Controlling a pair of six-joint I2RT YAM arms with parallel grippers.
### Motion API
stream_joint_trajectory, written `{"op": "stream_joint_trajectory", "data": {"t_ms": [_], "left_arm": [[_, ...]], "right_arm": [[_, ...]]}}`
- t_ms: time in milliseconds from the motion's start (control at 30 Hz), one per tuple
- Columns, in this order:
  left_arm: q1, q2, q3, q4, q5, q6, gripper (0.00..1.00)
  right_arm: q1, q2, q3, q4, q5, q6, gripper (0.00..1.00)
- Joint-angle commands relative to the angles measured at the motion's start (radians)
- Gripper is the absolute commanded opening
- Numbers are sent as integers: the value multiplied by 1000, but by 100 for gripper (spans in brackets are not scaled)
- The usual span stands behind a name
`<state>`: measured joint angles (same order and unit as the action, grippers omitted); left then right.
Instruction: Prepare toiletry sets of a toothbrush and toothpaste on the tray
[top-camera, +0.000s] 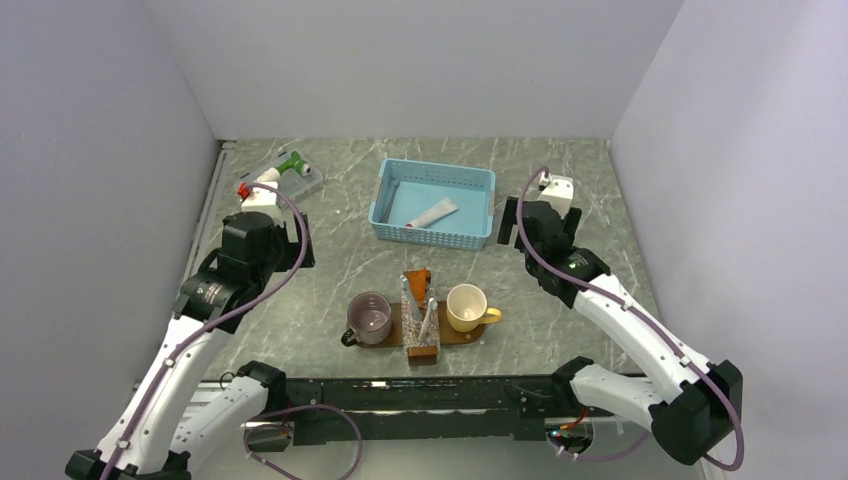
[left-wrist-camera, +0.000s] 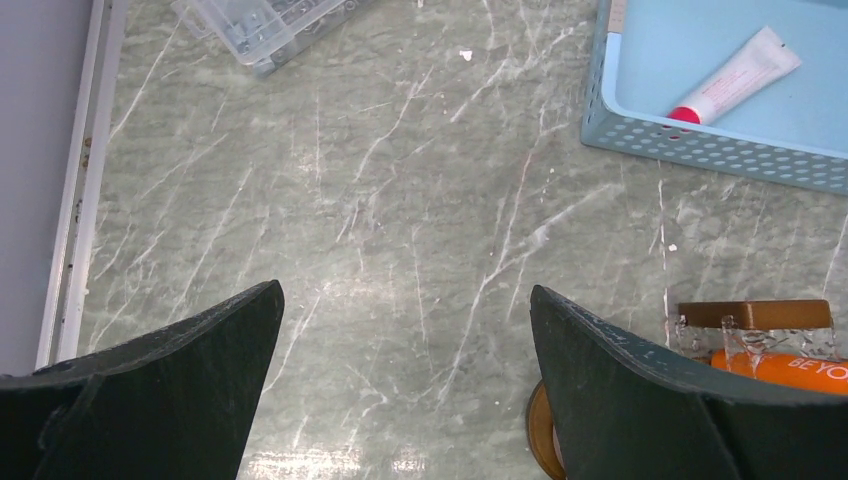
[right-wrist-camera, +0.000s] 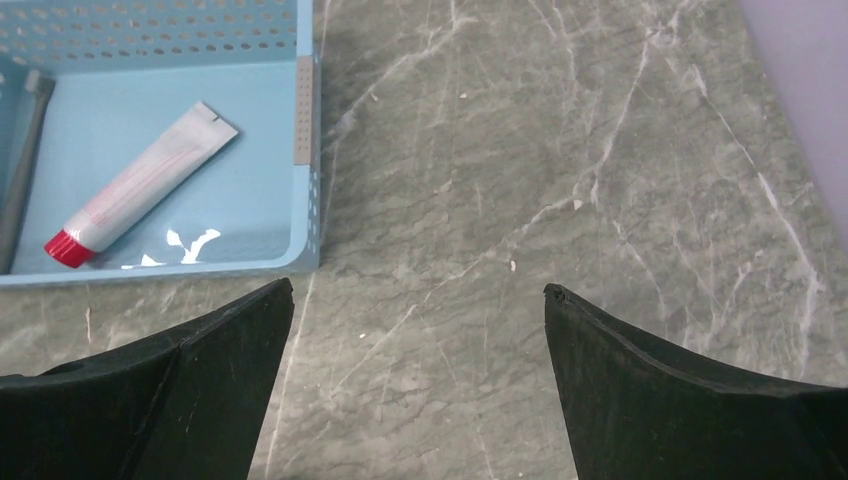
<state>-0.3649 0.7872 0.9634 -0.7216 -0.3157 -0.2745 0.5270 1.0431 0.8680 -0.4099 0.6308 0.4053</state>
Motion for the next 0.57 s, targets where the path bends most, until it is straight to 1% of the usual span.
{"op": "stream_joint_trajectory", "data": {"t_ms": [0, 100, 267, 400, 533], "left_arm": [[19, -32, -7, 49, 9, -20, 99], [23, -47, -17, 53, 8, -18, 99], [23, -56, -29, 53, 19, -16, 99], [24, -48, -30, 48, 29, -15, 99], [24, -47, -30, 47, 32, -15, 99]], "right_arm": [[-3, -21, 28, -15, 71, 63, 97], [-4, -16, 41, -31, 67, 70, 100], [-4, -34, 28, 5, 35, 60, 100], [-4, -40, 36, -12, 47, 74, 100], [-4, -68, 19, 6, 47, 72, 100]]}}
